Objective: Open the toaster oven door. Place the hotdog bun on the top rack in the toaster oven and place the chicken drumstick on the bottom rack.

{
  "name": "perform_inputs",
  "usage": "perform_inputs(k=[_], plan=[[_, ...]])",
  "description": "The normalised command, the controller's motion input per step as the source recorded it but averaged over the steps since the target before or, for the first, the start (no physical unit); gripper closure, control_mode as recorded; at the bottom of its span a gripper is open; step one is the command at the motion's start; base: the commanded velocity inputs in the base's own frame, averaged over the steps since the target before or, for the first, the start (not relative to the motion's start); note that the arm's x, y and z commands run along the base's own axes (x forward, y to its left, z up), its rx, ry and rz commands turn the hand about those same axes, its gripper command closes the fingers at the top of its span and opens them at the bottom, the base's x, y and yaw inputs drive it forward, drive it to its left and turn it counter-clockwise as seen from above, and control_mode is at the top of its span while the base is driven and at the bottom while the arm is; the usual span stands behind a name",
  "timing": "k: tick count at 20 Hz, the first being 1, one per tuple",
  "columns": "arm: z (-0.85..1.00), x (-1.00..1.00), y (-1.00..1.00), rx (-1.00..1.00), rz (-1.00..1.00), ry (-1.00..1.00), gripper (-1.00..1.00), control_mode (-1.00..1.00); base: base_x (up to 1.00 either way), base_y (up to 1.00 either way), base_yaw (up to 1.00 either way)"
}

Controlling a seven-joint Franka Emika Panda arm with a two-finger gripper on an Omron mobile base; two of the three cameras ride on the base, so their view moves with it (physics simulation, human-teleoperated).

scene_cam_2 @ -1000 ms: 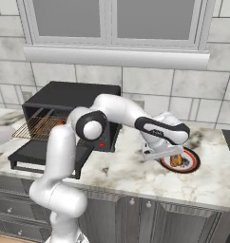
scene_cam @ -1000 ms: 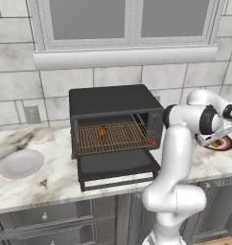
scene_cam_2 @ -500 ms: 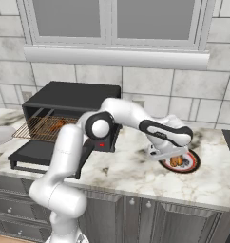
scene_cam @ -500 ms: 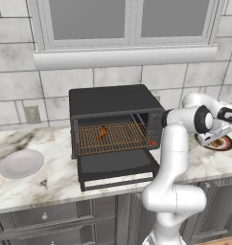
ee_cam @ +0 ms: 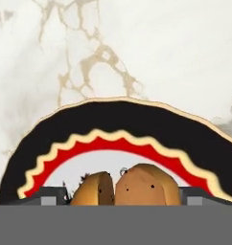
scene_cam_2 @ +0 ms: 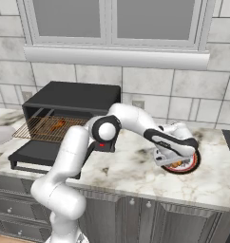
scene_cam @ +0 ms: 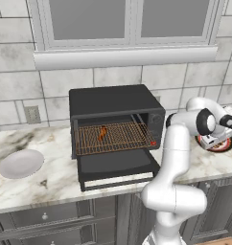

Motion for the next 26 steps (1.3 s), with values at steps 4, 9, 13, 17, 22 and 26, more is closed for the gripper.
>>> perform_inputs(k=[4, 9, 13, 17, 22, 26], plan=[[0.11, 0.08, -0.21, 0.2, 0.03, 0.1, 1.0, -1.0, 0.0, 0.0, 0.0], [0.48, 0.0, -0.12, 0.21, 0.04, 0.08, 1.0, -1.0, 0.0, 0.0, 0.0], [0.91, -0.16, -0.04, 0.21, 0.05, 0.03, 1.0, -1.0, 0.0, 0.0, 0.0], [0.95, -0.6, 0.0, 0.19, 0.09, 0.0, 1.0, -1.0, 0.0, 0.0, 0.0], [0.77, -0.79, 0.27, 0.16, 0.17, 0.0, 1.0, -1.0, 0.0, 0.0, 0.0], [0.83, -0.77, 0.53, 0.1, 0.21, 0.0, 1.0, -1.0, 0.0, 0.0, 0.0]])
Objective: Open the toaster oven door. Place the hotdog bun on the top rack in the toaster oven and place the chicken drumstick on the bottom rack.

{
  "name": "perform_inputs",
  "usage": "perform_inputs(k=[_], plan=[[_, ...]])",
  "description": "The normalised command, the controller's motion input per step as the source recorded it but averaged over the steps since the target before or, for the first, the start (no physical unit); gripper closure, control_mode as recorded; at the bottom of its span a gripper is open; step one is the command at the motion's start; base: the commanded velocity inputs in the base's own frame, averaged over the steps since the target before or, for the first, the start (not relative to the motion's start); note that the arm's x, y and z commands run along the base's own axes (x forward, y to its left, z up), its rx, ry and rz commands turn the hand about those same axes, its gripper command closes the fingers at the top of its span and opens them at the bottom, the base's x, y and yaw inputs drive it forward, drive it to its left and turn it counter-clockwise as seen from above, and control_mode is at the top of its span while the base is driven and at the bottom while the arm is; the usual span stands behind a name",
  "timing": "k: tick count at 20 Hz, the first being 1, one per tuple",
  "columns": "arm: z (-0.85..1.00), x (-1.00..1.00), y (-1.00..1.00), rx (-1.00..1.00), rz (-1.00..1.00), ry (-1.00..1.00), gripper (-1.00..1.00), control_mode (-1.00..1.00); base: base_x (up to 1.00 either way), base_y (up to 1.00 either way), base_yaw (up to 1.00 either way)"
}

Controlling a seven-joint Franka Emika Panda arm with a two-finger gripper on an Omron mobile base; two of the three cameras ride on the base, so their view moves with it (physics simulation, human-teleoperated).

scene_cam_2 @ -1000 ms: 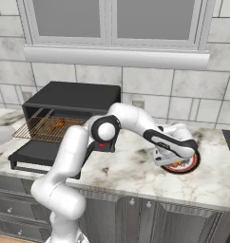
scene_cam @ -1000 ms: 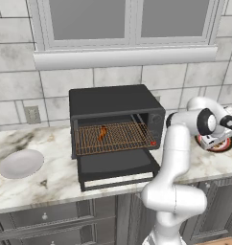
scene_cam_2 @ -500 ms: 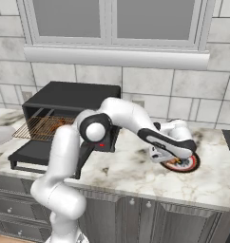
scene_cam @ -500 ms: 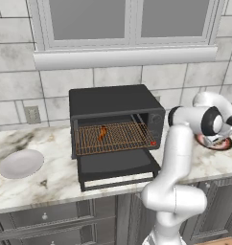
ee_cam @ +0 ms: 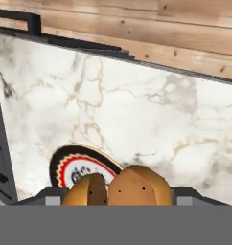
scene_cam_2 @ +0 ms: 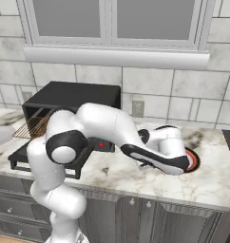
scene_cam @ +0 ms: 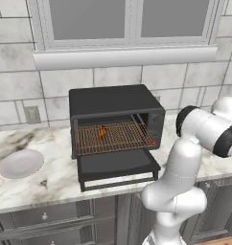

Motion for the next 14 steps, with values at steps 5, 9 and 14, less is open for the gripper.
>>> perform_inputs(k=[5, 9, 14], plan=[[0.93, -0.36, 0.86, 0.05, 0.25, 0.08, 1.0, -1.0, 0.0, 0.0, 0.0], [0.86, -0.1, 0.99, 0.01, 0.31, 0.17, 1.0, -1.0, 0.0, 0.0, 0.0], [0.84, 0.0, 1.0, 0.0, 0.35, 0.2, 1.0, -1.0, 0.0, 0.0, 0.0]])
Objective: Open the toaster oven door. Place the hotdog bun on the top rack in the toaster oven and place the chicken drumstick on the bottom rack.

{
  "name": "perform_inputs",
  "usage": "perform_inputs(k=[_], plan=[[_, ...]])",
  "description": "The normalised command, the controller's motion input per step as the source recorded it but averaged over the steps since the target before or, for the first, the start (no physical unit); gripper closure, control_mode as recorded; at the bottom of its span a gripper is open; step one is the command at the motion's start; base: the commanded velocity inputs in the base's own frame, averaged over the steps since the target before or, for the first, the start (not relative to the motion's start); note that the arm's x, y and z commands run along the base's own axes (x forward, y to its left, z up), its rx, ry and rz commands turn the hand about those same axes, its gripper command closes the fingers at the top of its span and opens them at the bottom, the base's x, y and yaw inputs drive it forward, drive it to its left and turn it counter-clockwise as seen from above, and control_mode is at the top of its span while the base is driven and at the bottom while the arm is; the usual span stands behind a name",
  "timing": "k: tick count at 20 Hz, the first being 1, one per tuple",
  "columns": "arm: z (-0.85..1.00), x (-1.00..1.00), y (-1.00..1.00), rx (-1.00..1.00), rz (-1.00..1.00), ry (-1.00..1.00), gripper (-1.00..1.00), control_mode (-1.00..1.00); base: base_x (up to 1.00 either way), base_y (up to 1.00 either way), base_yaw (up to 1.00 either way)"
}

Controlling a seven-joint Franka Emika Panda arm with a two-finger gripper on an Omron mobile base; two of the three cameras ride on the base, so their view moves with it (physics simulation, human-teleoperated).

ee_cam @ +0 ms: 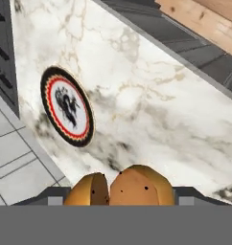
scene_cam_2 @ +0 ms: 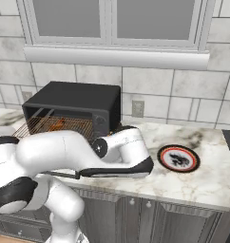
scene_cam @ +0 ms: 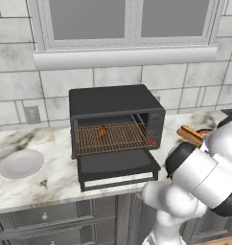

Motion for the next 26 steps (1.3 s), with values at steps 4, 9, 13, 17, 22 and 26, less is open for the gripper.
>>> perform_inputs(k=[4, 9, 13, 17, 22, 26], plan=[[0.95, 0.03, 1.0, 0.0, 0.35, 0.2, 1.0, -1.0, 0.0, 0.0, 0.0], [0.79, 0.41, 0.94, 0.0, 0.31, 0.23, 1.0, -1.0, 0.0, 0.0, 0.0], [0.78, 0.87, 0.72, 0.0, 0.25, 0.26, 1.0, -1.0, 0.0, 0.0, 0.0], [0.17, 0.79, 0.72, 0.01, 0.24, 0.43, 1.0, -1.0, 0.0, 0.0, 0.0], [0.0, 0.44, 0.58, 0.02, 0.19, 0.4, 1.0, -1.0, 0.0, 0.0, 0.0], [0.47, -0.31, 0.25, 0.01, 0.09, 0.24, 1.0, -1.0, 0.0, 0.0, 0.0]])
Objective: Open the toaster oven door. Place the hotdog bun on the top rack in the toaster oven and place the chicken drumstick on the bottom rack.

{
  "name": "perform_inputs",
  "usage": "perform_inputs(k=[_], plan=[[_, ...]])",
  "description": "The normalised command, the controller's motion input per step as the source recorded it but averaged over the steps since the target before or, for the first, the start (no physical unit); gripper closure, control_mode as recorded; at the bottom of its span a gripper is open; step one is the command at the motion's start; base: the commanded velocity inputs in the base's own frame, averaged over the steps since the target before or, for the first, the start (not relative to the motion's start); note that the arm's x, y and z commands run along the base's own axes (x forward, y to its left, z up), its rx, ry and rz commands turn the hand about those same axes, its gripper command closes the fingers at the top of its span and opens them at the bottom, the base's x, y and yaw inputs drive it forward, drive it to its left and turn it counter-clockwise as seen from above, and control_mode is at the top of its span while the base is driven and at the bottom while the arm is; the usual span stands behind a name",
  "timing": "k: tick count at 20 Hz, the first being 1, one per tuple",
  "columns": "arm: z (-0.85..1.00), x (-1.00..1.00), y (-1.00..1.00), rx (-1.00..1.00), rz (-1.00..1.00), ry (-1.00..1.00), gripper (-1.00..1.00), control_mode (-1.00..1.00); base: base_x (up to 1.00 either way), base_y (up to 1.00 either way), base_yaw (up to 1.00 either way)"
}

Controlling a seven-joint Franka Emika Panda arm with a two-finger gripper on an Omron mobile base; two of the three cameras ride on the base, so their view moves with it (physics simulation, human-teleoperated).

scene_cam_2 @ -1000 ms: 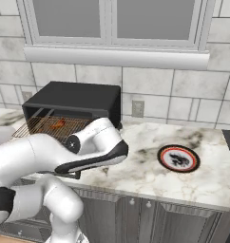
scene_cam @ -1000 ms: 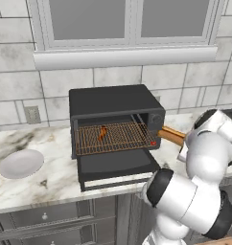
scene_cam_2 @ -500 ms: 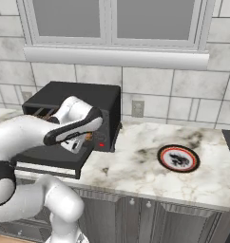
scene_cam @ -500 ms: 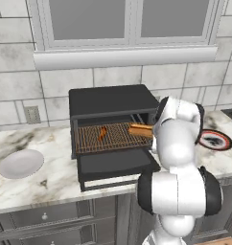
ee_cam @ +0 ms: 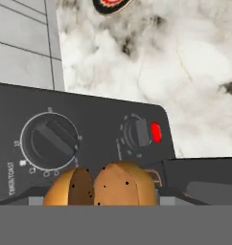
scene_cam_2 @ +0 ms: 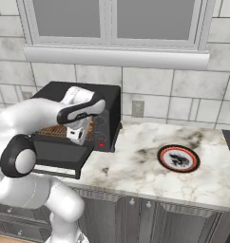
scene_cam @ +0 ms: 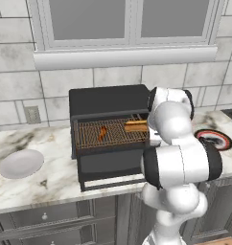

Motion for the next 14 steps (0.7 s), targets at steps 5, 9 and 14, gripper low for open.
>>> perform_inputs(k=[5, 9, 14], plan=[[0.21, -0.58, 0.38, 0.0, 0.08, 0.22, 1.0, -1.0, 0.0, 0.0, 0.0], [0.0, -0.65, 0.29, 0.0, 0.02, 0.2, 1.0, -1.0, 0.0, 0.0, 0.0], [0.13, -0.65, 0.08, 0.0, 0.0, 0.2, 1.0, -1.0, 0.0, 0.0, 0.0]])
